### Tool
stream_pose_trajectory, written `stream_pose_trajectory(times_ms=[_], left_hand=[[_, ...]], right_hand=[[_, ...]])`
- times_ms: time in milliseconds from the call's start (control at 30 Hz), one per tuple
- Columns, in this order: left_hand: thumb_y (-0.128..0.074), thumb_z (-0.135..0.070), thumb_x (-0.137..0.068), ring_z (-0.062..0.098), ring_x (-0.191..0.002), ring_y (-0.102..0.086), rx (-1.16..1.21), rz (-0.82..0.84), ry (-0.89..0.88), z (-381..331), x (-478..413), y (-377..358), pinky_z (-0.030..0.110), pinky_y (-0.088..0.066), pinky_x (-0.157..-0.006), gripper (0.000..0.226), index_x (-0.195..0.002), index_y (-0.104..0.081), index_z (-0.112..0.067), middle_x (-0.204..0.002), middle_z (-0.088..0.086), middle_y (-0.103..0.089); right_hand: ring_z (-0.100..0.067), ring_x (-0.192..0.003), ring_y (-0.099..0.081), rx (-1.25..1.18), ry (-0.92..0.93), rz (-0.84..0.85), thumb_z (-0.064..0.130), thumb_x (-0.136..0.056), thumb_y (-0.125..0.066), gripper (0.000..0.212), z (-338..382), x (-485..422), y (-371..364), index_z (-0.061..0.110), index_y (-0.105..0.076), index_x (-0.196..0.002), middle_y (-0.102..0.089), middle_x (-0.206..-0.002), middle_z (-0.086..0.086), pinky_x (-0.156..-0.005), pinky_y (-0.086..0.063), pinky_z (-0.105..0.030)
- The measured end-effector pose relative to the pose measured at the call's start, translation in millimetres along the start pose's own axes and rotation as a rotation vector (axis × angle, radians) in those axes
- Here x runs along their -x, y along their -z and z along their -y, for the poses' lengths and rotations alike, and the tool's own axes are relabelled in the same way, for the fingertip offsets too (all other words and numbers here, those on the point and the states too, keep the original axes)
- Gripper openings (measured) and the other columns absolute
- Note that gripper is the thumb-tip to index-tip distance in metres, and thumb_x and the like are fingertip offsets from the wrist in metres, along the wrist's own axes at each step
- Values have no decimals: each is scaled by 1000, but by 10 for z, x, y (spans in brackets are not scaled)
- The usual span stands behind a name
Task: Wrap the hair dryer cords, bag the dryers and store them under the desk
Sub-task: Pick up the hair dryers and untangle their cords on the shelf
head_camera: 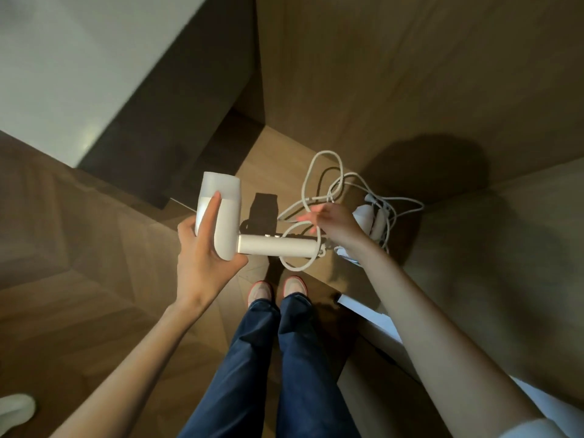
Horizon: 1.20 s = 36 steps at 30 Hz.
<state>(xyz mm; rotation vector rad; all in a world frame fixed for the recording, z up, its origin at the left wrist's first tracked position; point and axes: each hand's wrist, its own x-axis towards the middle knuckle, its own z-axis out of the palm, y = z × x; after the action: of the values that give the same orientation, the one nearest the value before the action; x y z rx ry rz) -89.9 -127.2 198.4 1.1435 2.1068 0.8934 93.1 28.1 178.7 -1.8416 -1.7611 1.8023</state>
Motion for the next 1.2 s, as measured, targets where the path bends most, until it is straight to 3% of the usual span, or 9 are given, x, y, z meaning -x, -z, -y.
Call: stream_pose_trajectory(times_ms=[133,233,400,500,600,767,933,1033,1200], left_hand=[[-83,-27,-67,4,-108,-30,23,-29,-65,-191,-9,146,30,-35,-92,104,-146,-16,-40,-133,10,-31],[-82,-34,-66,3,-111,-28,60,-40,-122,-344,4,271,27,-35,-93,105,-147,-15,-38,-134,10,-32],[-77,-40,-64,2,-118,-25,66,-73,-200,-574,75,467,14,-27,-94,103,-148,-17,-31,-137,9,-32],[-83,-31,-67,1,-116,-25,52,-112,-242,-723,208,620,20,-29,-95,103,-148,-19,-30,-138,10,-31],[-82,-31,-68,2,-115,-27,12,-124,-271,-811,387,759,25,-32,-94,101,-148,-20,-31,-138,10,-29],[-83,-31,-68,3,-112,-29,10,-134,-289,-783,834,871,25,-33,-93,103,-147,-18,-37,-136,9,-30],[-83,-30,-68,0,-110,-27,16,-167,-293,-693,1434,952,27,-33,-93,104,-147,-16,-39,-134,7,-31],[-83,-29,-68,3,-110,-29,6,-197,-281,-626,1748,1039,28,-36,-92,103,-147,-17,-40,-134,8,-30],[-82,-29,-69,1,-113,-25,25,-274,-266,-572,2091,1244,26,-33,-93,101,-147,-19,-37,-137,8,-30]], right_hand=[[-2,-80,-57,-78,107,-21,11,-93,-54,19,312,345,211,13,-70,-101,-66,-99,5,-63,-48,-17],[11,-62,-56,-86,199,-43,5,-95,-46,21,541,636,323,10,-63,-107,-65,-82,4,-58,-44,-9],[-10,-65,-56,-150,318,-140,16,-96,-52,13,740,1073,473,9,-56,-85,-60,-68,2,-64,-46,-20],[-3,-58,-57,-212,322,-167,20,-98,-49,22,871,1384,558,-1,-56,-97,-64,-75,2,-55,-47,-15],[3,-68,-57,-123,377,-217,25,-98,-48,29,958,1666,612,0,-61,-101,-66,-83,12,-60,-46,-12],[-15,-57,-66,-228,440,-141,21,-100,-45,20,989,2175,462,2,-52,-99,-65,-72,-9,-57,-53,-20],[-19,-47,-56,-194,431,-199,26,-102,-37,27,816,2612,290,5,-52,-109,-57,-59,-7,-44,-47,-21],[-19,-52,-55,-114,487,-167,22,-102,-34,22,772,2863,221,10,-53,-98,-59,-67,-7,-41,-40,-14],[-14,-51,-52,-40,578,-134,21,-103,-33,25,821,3140,70,12,-51,-86,-57,-69,-6,-50,-45,-19]])
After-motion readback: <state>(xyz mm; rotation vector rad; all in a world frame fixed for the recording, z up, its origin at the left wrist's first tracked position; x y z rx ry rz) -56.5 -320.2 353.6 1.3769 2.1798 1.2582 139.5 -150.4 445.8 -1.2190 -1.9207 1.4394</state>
